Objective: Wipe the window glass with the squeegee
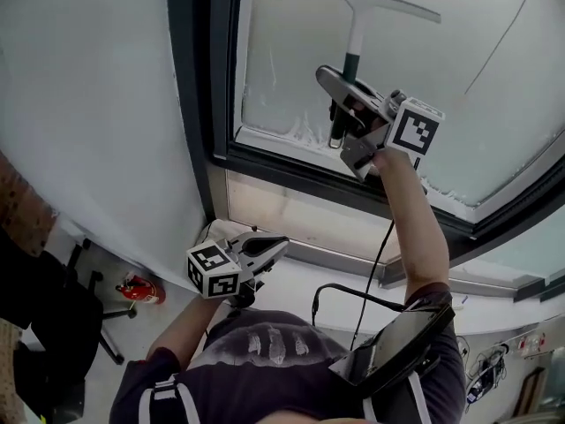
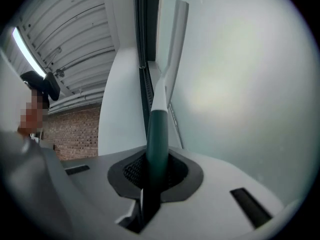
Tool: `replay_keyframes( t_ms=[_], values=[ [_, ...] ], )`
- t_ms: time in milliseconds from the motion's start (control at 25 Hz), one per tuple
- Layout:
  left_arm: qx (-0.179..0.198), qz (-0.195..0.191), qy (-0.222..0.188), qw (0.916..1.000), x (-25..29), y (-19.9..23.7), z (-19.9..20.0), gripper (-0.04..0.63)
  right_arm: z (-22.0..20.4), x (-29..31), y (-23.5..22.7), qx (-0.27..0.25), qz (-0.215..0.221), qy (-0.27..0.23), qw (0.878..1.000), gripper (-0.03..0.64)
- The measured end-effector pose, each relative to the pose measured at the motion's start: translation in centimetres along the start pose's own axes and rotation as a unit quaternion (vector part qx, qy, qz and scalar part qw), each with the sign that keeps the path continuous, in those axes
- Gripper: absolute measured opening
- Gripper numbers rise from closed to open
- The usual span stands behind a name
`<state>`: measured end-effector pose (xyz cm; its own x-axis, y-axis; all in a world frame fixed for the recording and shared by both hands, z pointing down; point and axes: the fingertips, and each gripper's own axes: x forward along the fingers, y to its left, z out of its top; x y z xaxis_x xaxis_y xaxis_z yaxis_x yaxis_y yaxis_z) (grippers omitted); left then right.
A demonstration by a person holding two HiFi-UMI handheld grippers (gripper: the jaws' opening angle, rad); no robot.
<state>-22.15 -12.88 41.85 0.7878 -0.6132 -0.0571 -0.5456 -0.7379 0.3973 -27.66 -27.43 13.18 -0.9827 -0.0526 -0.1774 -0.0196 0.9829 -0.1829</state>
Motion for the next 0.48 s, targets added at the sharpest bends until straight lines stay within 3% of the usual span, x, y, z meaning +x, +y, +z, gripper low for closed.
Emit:
replay_keyframes(
  t_ms=[200,480],
  values=[
    [0.025,-0.028,-0.009,0.9993,-1.0,1.2,2.7,0.005,3.9,4.1,-0.2,-0.028,-0.009,-0.017,0.999,0.028],
    [0.091,-0.054,-0.059,0.9926,-1.2,1.6,11.6,0.005,8.4,8.7,-0.1,-0.036,-0.009,-0.021,0.999,0.026]
  ],
)
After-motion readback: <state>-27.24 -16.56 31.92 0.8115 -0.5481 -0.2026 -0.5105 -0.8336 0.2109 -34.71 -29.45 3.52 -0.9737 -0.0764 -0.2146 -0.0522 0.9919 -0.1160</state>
